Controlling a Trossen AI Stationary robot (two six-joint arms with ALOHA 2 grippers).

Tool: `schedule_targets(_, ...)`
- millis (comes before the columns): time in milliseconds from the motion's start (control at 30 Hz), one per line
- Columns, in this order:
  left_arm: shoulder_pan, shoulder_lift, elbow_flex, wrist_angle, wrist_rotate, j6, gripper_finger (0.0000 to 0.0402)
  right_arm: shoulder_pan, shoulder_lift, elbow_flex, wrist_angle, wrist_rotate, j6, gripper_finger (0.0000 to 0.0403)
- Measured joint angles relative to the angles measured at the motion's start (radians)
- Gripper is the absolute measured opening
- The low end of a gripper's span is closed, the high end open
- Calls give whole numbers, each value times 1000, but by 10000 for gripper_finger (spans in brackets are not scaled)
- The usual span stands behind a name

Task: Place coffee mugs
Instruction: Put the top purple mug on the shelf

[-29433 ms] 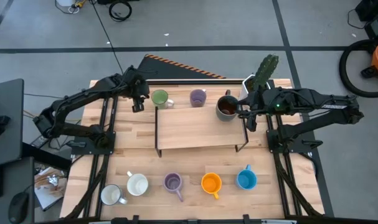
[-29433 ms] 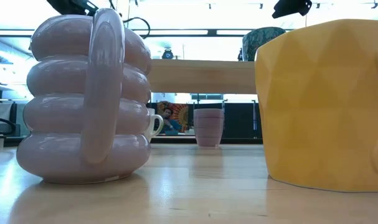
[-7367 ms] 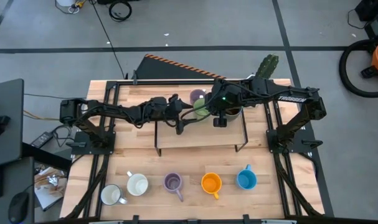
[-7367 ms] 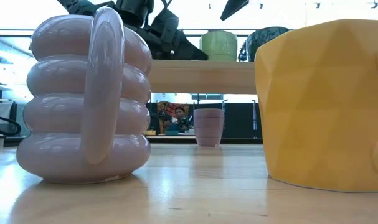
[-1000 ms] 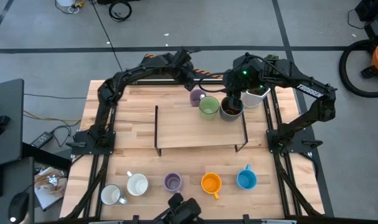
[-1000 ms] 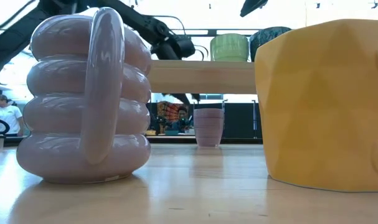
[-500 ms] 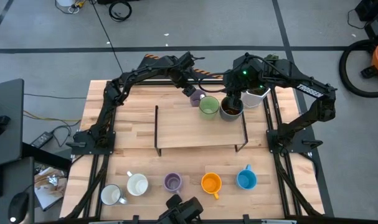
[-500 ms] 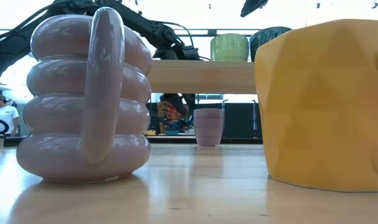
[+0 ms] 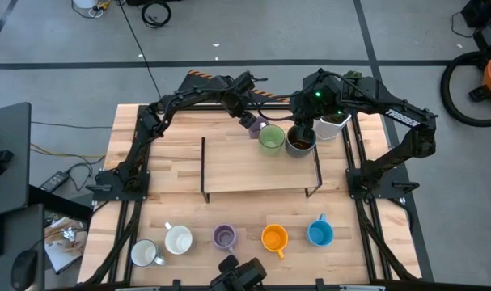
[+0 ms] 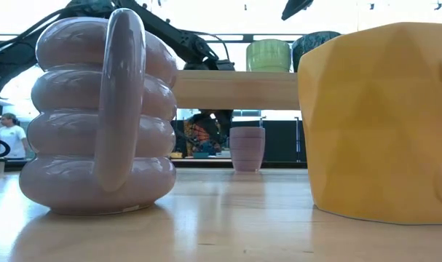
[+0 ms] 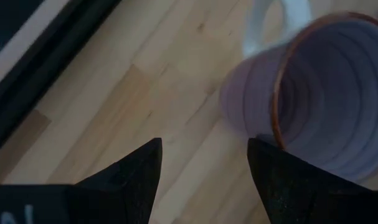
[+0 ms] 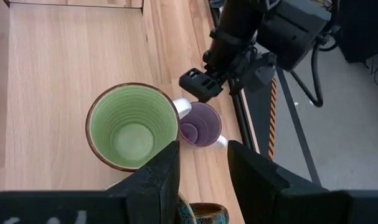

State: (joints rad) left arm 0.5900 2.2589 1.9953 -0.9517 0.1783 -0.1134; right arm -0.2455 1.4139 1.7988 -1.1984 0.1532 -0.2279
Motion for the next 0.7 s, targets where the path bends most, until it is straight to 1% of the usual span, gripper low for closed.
schedule_targets(167, 1, -3, 15, -22, -6, 18, 242, 0, 0, 0, 0, 0, 0, 140)
schedule_targets(400, 15, -10, 156, -95, -39, 48, 242, 0, 0, 0, 0, 0, 0, 140)
schedule_targets(467, 16, -10, 179, -122, -27, 47, 242, 0, 0, 0, 0, 0, 0, 140)
schedule_targets(600, 5, -4, 179, -156, 21, 47, 242, 0, 0, 0, 0, -2, 0, 140)
schedule_targets(700, -14, 16, 179, -151, 29, 55, 242, 0, 0, 0, 3, -21, 2, 140)
